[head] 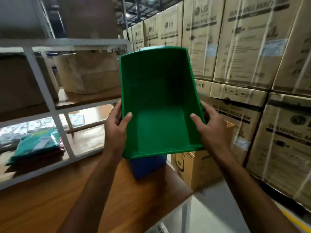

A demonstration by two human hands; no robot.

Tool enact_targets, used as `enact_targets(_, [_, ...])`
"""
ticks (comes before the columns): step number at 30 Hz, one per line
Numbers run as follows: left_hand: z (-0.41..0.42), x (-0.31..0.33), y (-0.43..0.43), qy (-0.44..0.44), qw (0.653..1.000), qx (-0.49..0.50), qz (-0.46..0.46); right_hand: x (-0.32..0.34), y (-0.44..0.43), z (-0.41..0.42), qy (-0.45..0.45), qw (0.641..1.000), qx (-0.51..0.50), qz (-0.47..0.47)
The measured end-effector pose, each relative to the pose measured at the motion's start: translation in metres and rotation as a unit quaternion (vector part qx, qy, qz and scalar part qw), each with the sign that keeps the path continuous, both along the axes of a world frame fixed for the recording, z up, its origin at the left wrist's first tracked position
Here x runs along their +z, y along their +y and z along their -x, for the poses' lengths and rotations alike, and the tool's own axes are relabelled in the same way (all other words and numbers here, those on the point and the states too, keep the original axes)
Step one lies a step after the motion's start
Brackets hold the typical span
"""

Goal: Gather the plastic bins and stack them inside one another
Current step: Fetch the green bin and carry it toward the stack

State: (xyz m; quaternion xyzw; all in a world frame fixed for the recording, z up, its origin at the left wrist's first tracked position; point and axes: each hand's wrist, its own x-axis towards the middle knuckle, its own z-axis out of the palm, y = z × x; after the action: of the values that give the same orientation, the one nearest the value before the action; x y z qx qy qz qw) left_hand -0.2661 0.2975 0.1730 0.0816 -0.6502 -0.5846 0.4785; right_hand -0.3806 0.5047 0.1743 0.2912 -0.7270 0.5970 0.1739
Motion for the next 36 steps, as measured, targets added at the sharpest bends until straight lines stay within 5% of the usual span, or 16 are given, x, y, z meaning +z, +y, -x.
enact_targets(12, [0.090, 0.041, -0.078, -0.077, 0.996, 0.036, 0.010, 0.055, -0.116, 0.146, 0.010, 0.987, 0.134, -0.088])
enact_targets(20, [0.132, 0.028, -0.104, -0.190, 0.970, 0.091, -0.119, 0.040, -0.167, 0.215, -0.031, 0.966, 0.169, -0.194])
enact_targets(36, [0.142, 0.029, -0.120, -0.299, 0.931, 0.172, -0.120, 0.023, -0.214, 0.246, -0.028, 0.940, 0.194, -0.279])
